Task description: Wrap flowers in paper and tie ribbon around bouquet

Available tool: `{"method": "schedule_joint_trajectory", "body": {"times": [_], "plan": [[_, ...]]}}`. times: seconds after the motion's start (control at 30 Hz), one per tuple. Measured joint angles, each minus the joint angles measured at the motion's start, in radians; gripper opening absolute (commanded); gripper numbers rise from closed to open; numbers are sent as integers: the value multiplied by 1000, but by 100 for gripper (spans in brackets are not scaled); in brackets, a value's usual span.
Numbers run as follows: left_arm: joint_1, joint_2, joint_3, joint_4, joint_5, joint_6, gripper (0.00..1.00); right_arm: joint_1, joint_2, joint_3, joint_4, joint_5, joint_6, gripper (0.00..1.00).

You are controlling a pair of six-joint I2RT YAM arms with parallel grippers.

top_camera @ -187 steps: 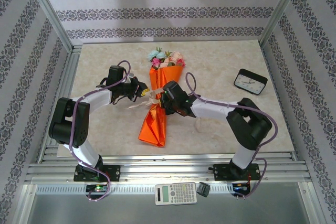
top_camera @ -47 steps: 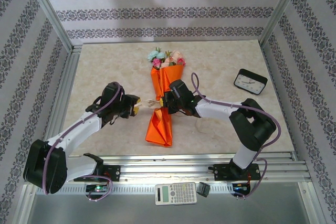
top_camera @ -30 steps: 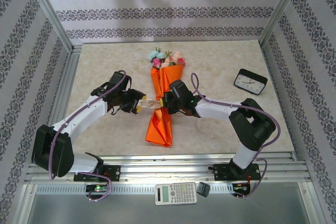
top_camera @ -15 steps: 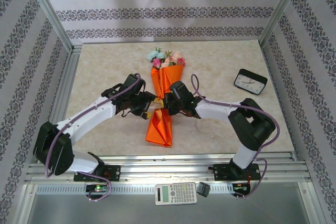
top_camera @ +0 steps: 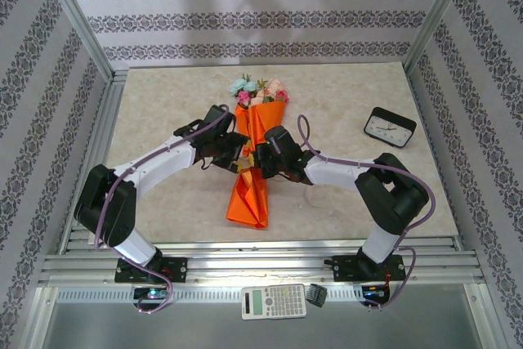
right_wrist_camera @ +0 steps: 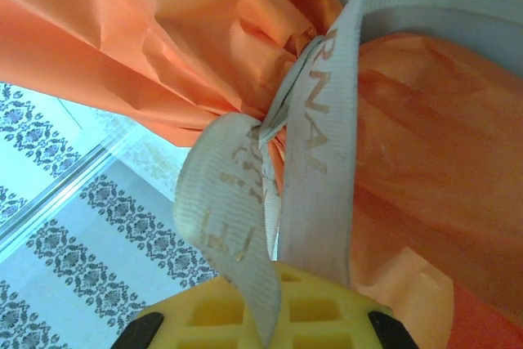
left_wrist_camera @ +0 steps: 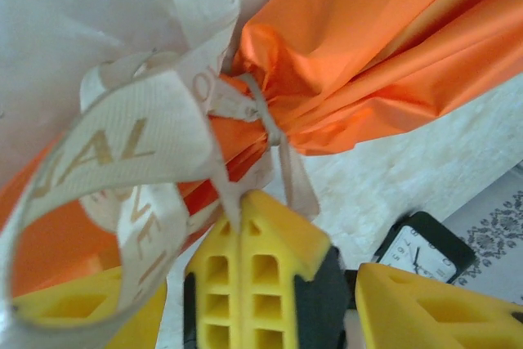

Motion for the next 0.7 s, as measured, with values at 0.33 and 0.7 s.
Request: {"method": "schedule_joint_trajectory", "body": {"times": [0.33, 0.7], "plan": [[32, 55, 6, -17, 19, 20, 63, 0, 0, 0, 2, 0, 0, 0], [45, 24, 167, -174, -12, 93, 63, 0, 0, 0, 10, 0, 0, 0]]}}
